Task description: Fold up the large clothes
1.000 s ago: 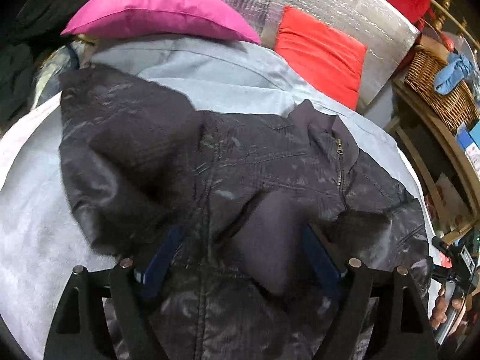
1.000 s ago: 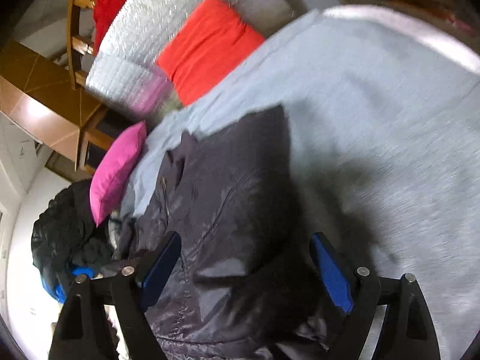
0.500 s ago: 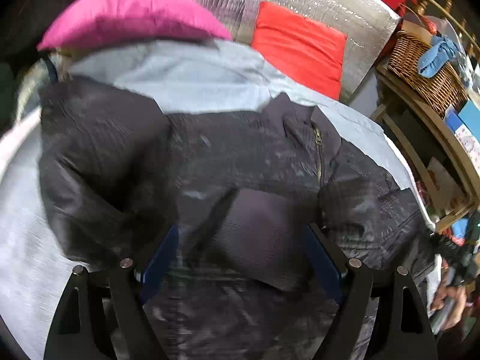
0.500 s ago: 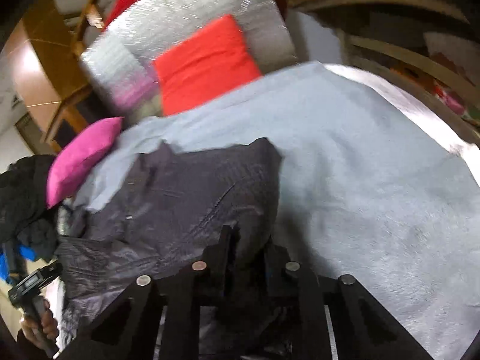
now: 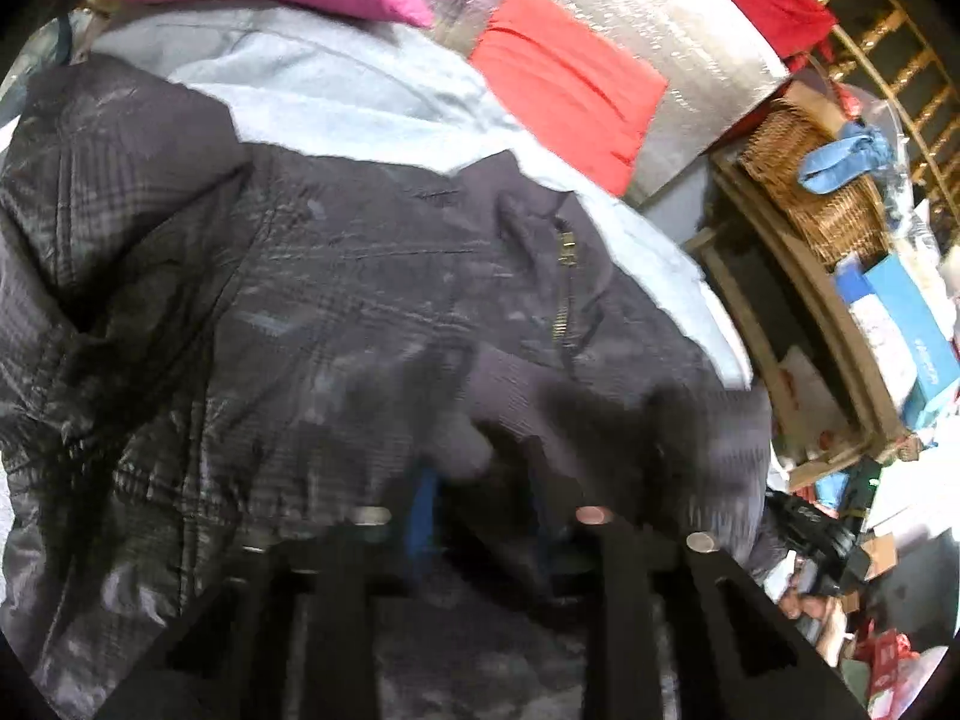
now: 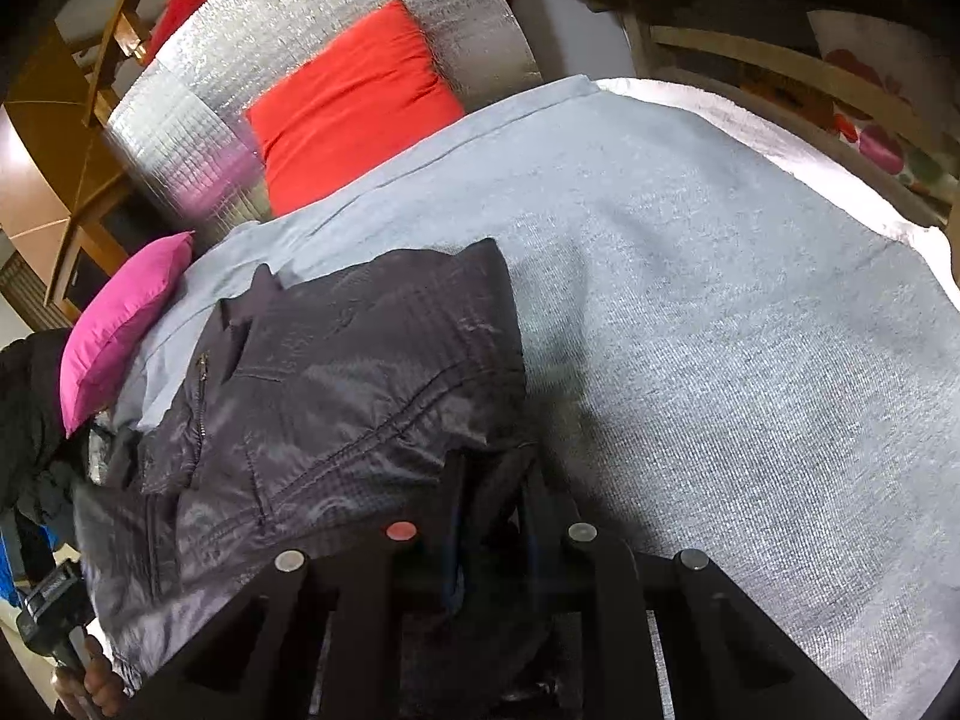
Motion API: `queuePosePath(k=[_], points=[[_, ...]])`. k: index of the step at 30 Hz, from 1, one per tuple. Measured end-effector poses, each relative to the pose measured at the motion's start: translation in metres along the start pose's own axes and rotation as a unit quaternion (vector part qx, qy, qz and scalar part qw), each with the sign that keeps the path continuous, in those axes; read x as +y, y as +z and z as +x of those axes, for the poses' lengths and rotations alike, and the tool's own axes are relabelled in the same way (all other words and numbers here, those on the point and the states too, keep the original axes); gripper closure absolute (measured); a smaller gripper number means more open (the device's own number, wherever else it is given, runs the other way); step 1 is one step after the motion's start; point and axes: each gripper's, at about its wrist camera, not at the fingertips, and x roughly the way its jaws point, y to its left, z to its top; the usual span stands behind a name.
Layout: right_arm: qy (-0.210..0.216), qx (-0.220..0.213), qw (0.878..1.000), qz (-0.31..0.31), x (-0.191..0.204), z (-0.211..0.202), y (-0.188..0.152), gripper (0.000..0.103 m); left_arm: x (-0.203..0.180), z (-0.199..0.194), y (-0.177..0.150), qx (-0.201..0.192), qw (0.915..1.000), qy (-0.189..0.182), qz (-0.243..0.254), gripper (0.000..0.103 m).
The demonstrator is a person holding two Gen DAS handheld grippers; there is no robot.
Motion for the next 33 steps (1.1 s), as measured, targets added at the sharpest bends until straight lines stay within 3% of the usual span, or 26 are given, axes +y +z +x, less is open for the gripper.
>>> queuePosePath(k=[4, 7, 11, 13, 15, 18, 21, 25, 28, 29, 30, 32, 33], points=[[0.005, -0.002, 1.0, 0.002, 0.0, -0.004, -0.001, 0.085, -0.024, -0.038, 0.001, -0.045, 0.9979, 0.006, 0.047, 0.084], [0.007, -0.001, 1.0, 0.005, 0.001, -0.004, -0.001, 0.085, -0.033, -0.066, 0.003, -0.057, 0.9961, 0.01, 0.067, 0.084], [0.009, 0.001, 1.0, 0.007, 0.003, -0.003, -0.003, 0.085, -0.022, -0.09, 0.002, -0.057, 0.9972, 0.027, 0.041, 0.081], [0.009, 0.001, 1.0, 0.007, 0.003, -0.004, -0.003, 0.085, -0.014, -0.098, -0.003, -0.071, 0.9955, 0.05, 0.04, 0.066], [0.011, 0.002, 1.0, 0.012, 0.002, -0.004, -0.004, 0.085, -0.007, -0.1, -0.009, -0.078, 0.9939, 0.074, 0.026, 0.027], [0.012, 0.003, 1.0, 0.017, 0.002, -0.006, -0.005, 0.084, 0.005, -0.097, -0.017, -0.071, 0.9943, 0.079, 0.0, 0.021], [0.017, 0.011, 0.999, 0.029, 0.001, -0.007, -0.004, 0.084, 0.013, -0.072, -0.02, -0.025, 0.9934, 0.109, -0.021, 0.016], [0.042, 0.018, 0.997, 0.068, -0.01, -0.012, -0.001, 0.083, 0.019, -0.045, -0.027, 0.014, 0.9932, 0.107, -0.045, 0.016], [0.047, 0.001, 0.996, 0.078, -0.013, -0.021, 0.003, 0.083, 0.023, -0.036, -0.032, 0.006, 0.9946, 0.082, -0.063, 0.017], [0.049, -0.009, 0.996, 0.077, -0.012, -0.027, 0.005, 0.083, 0.024, -0.037, -0.032, -0.004, 0.9944, 0.079, -0.07, 0.027], [0.051, -0.021, 0.996, 0.075, -0.011, -0.033, 0.007, 0.083, 0.025, -0.038, -0.033, -0.013, 0.9938, 0.082, -0.074, 0.049], [0.071, -0.042, 0.994, 0.071, -0.009, -0.044, 0.01, 0.083, 0.022, -0.041, -0.031, -0.029, 0.9923, 0.1, -0.067, 0.077], [0.087, -0.054, 0.992, 0.069, -0.007, -0.049, 0.012, 0.083, 0.02, -0.046, -0.031, -0.042, 0.9924, 0.098, -0.061, 0.078]])
